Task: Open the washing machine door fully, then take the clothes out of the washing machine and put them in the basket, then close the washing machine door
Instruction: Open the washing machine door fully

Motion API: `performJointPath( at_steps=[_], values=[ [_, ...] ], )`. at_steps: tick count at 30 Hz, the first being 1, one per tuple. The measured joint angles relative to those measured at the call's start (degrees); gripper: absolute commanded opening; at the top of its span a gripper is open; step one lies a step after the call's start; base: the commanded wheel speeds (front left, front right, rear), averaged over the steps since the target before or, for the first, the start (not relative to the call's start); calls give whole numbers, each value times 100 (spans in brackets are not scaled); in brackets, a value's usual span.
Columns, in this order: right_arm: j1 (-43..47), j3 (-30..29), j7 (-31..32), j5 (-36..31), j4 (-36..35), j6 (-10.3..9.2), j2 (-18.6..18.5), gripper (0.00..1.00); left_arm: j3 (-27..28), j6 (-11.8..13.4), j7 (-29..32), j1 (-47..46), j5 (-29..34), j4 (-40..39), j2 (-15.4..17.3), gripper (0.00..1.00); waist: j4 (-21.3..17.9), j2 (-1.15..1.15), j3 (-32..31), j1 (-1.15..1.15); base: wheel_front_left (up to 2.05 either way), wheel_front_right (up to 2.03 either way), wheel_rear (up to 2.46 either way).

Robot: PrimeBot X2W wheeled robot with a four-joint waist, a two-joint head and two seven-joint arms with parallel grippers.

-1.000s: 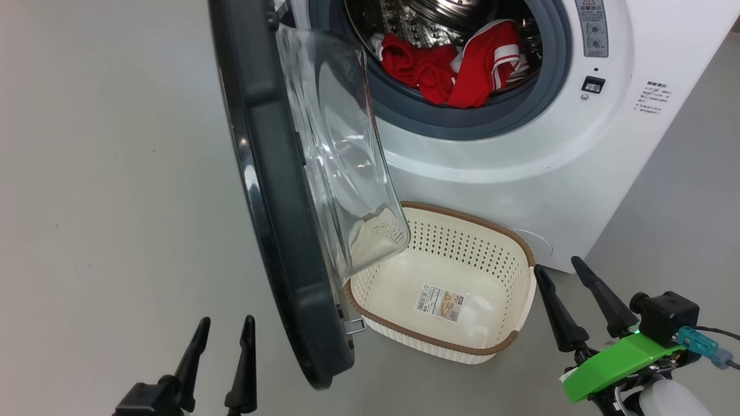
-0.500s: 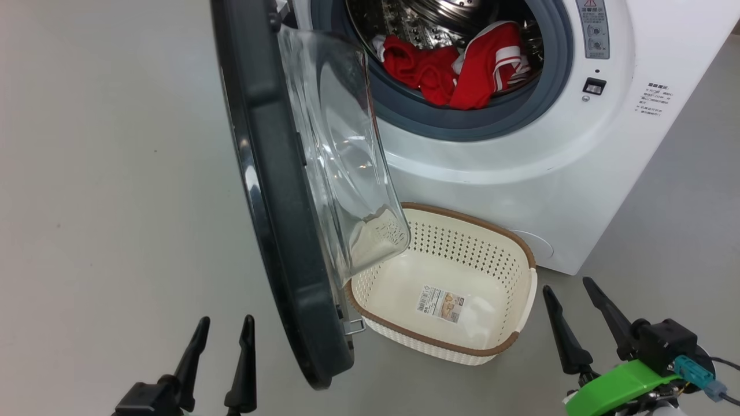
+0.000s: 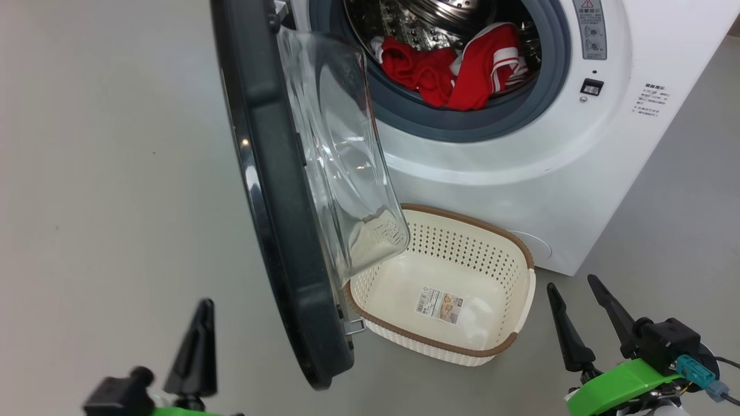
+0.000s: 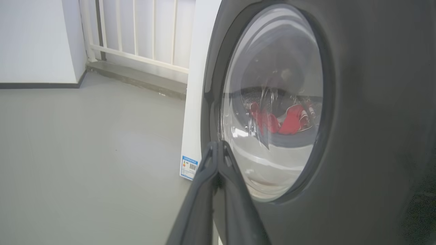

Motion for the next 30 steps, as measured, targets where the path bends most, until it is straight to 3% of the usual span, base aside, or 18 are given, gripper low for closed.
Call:
performJointPath(
  at_steps=[8,11,15,21,30],
  values=[
    [8,-16,0,-24,-58,0,19,100,328,180,-7,-181,-67,-1540,2,0,11,0,-20,0,0,0,0],
    [29,-11,-1,-42,-75,0,21,100,46,227,-25,-229,52,-2213,4,0,-8,0,-26,0,0,0,0],
    [67,9,-1,-41,-76,0,22,100,-764,221,-32,-241,199,-2666,9,0,-45,0,-31,0,0,0,0],
    [67,38,-1,-40,-76,0,22,100,-2113,5,-32,-138,258,-2159,20,0,-90,0,-3,0,0,0,0],
    [61,80,-1,-40,-102,0,18,100,-2469,313,-30,-160,-301,-824,56,0,-204,0,101,0,0,0,0]
  ],
)
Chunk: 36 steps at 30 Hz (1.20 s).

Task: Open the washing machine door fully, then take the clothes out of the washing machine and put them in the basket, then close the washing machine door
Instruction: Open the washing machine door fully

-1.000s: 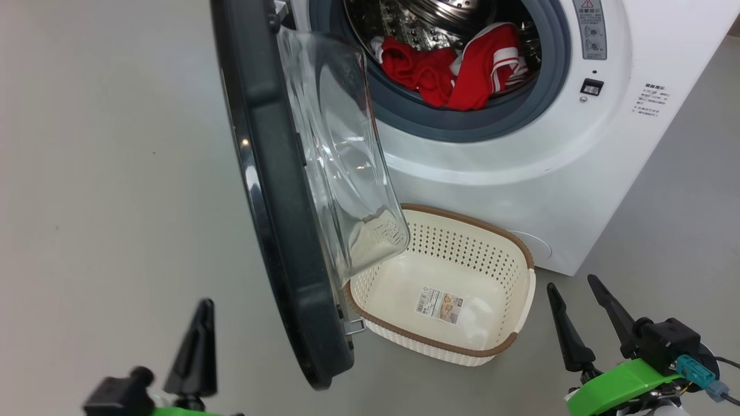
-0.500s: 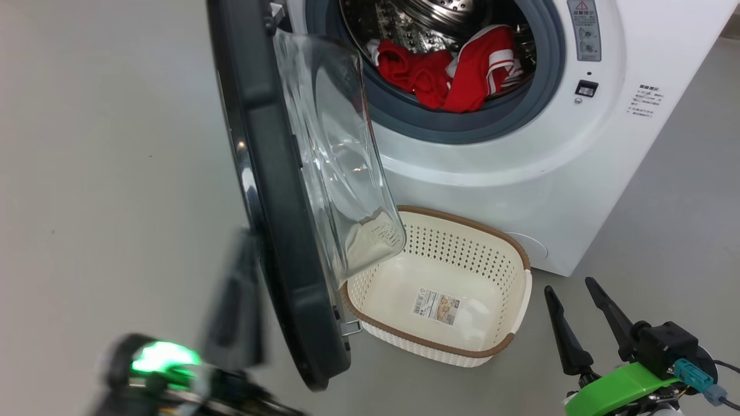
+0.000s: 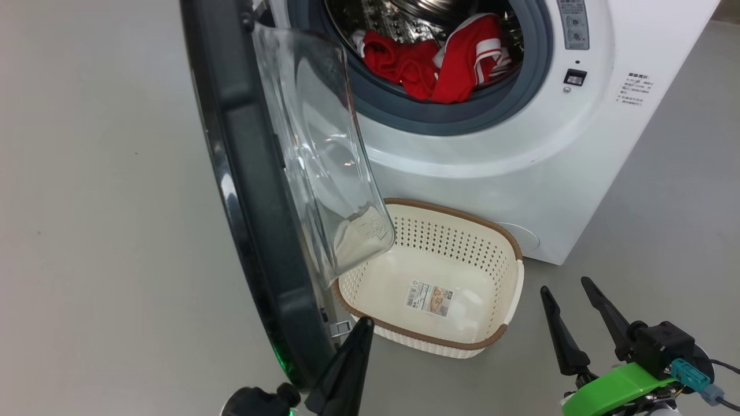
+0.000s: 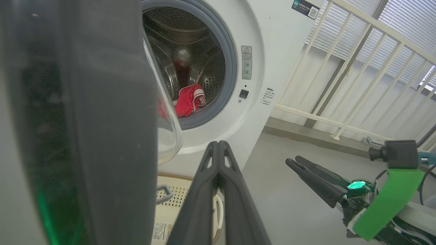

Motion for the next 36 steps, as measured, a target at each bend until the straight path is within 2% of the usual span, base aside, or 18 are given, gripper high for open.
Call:
performJointPath(
  at_steps=[9,19,26,36],
  values=[
    [-2,-9,0,2,-8,0,-3,100,207,196,5,-113,-252,291,-2,0,15,0,46,0,0,0,0],
    [-1,-14,0,2,-15,0,3,100,525,243,7,-4,-267,290,-38,0,196,0,-3,0,0,0,0],
    [-2,14,0,11,-31,0,4,100,1180,342,5,131,-187,292,-48,0,300,0,-14,0,0,0,0],
    [-8,48,0,12,-65,0,-14,100,2182,338,7,164,-14,558,-62,0,283,0,68,0,0,0,0]
  ],
)
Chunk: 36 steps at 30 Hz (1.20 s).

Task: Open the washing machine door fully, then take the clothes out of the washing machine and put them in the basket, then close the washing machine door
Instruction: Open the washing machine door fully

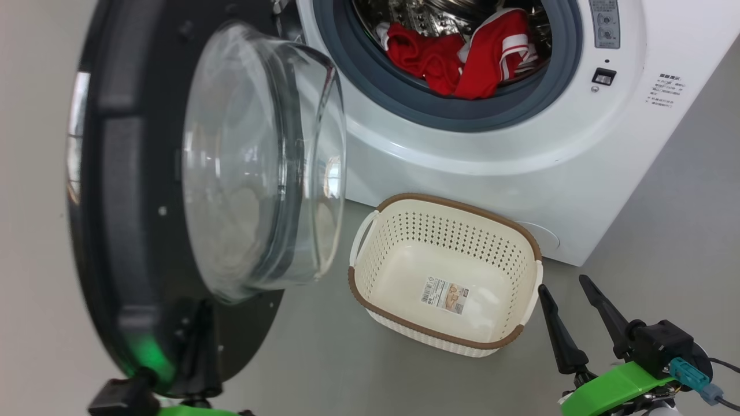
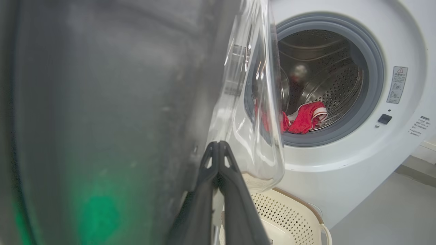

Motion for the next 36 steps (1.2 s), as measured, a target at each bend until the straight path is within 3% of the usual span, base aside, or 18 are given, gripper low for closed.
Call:
performJointPath(
  at_steps=[10,36],
  values=[
    [-21,15,0,33,-12,0,-74,100,1062,-121,0,-23,194,214,-35,0,-63,0,84,0,0,0,0],
    [-92,156,0,37,-43,0,-129,100,2978,-556,0,-1195,842,1426,67,0,-149,0,244,0,0,0,0]
  ],
)
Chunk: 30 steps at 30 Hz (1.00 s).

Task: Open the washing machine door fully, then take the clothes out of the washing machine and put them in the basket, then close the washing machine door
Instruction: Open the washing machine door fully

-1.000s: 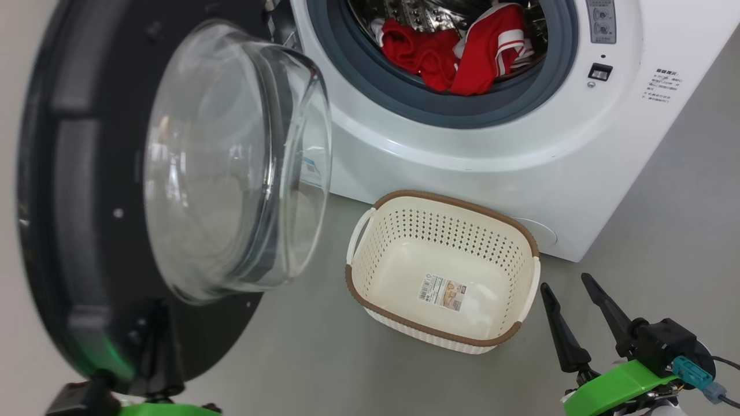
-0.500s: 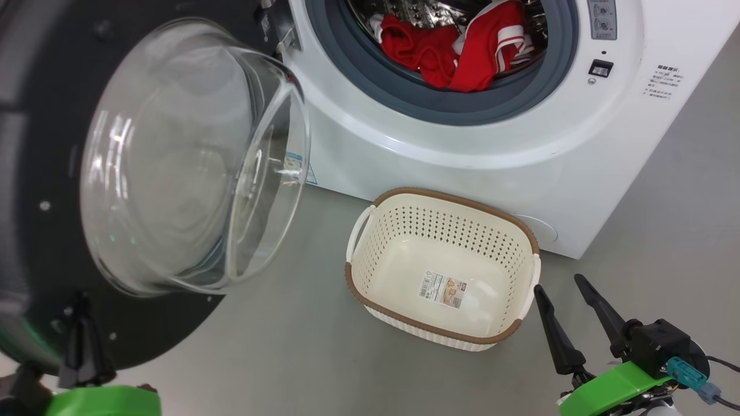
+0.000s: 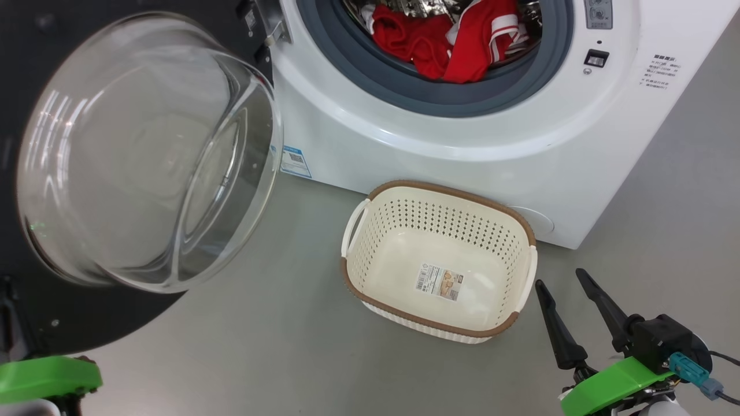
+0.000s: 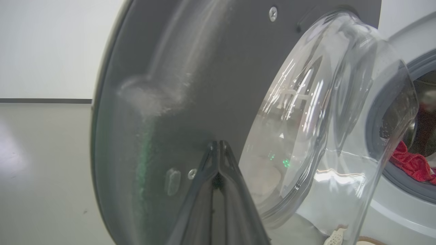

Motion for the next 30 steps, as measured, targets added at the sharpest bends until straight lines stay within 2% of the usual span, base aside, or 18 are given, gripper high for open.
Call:
performJointPath(
  at_steps=[30],
  values=[
    [-353,-29,0,-8,-92,0,-279,100,1329,-403,-2,-1692,672,1579,701,0,-143,0,593,0,0,0,0]
  ],
)
